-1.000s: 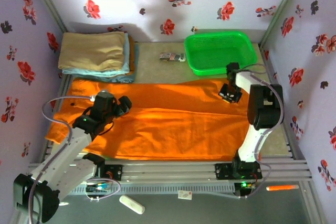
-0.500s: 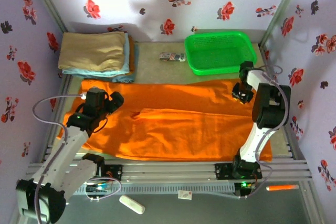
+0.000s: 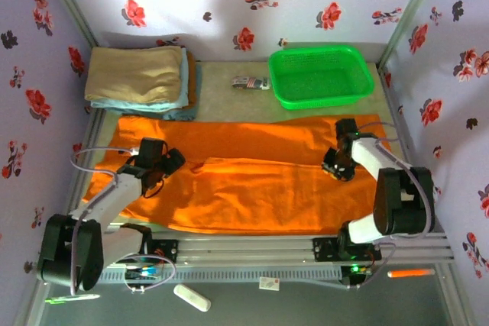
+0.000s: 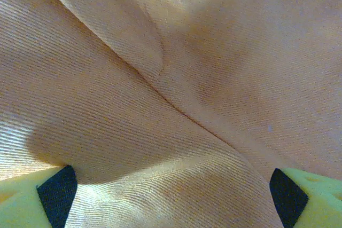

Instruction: Fold and stack the trousers

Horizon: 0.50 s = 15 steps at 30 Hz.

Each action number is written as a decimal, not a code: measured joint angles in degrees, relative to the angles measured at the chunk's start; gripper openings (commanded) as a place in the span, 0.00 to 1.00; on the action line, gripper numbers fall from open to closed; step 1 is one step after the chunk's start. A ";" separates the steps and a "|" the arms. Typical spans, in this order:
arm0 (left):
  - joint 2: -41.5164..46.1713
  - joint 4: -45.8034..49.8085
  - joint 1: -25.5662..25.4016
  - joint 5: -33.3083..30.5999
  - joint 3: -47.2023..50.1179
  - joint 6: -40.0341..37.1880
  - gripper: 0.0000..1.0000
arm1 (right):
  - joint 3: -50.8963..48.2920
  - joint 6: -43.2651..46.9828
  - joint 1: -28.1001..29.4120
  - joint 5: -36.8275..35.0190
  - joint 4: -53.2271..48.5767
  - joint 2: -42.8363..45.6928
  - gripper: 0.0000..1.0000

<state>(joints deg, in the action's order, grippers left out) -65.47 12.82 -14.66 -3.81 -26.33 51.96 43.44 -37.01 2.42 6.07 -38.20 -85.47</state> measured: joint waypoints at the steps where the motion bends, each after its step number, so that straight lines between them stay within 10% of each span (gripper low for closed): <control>1: -0.28 -0.90 0.00 0.50 0.81 0.46 0.94 | 0.37 0.04 -0.42 0.24 -0.09 -0.42 0.10; 15: 11.06 -5.05 -18.75 -0.98 8.55 20.26 0.91 | 13.62 0.63 -11.17 -8.61 -1.42 -11.78 0.13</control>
<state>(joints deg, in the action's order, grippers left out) -54.41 7.77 -33.41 -4.80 -17.78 72.23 57.06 -36.38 -8.75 -2.55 -39.62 -97.25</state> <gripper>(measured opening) 0.915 0.106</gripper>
